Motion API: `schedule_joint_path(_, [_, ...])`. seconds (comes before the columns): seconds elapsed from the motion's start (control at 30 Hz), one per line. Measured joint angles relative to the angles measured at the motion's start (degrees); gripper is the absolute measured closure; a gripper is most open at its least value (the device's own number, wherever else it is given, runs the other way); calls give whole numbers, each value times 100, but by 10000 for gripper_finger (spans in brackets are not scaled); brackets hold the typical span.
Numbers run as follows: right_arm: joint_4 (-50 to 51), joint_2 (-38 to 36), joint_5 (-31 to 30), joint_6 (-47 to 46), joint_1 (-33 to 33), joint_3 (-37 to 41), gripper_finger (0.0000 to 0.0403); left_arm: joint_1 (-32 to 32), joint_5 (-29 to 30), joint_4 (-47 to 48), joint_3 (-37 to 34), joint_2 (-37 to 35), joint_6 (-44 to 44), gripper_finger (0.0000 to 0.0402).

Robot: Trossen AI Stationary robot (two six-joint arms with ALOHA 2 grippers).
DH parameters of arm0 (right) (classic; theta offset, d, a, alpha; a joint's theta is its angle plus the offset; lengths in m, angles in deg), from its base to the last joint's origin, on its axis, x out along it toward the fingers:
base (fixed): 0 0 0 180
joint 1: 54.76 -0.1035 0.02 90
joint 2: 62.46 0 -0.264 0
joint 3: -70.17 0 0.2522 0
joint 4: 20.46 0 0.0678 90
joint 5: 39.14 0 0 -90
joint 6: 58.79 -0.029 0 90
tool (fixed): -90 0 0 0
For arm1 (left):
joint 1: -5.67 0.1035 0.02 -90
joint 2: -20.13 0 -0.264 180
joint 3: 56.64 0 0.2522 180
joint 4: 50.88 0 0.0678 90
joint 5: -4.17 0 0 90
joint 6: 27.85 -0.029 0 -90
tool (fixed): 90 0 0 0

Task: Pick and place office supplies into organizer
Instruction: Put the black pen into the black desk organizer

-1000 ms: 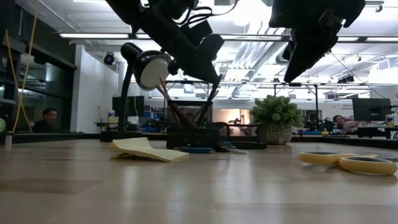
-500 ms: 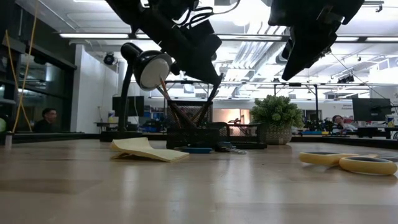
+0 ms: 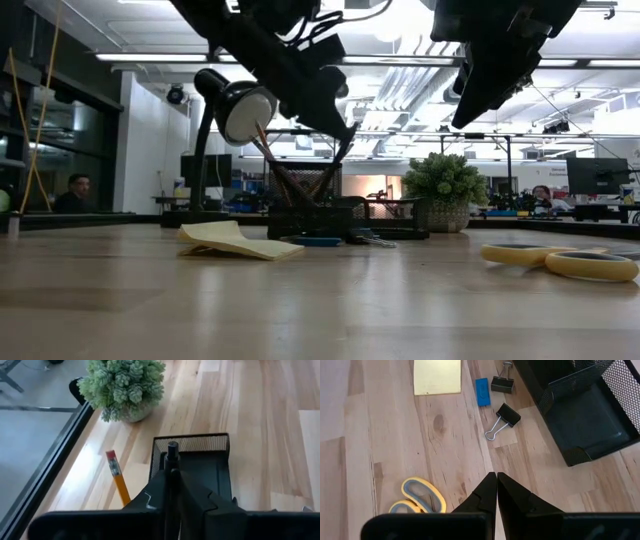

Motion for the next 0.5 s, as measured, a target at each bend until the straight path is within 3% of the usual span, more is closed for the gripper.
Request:
schedule_joint_path(0.2, [-1, 0, 0, -1, 0, 0, 392, 0, 4, 232, -42, 94, 378, 362])
schedule_joint_path(0.5, [-45, 0, -4, -2, 0, -2, 392, 9, -109, -207, -503, 66, 1146, 363])
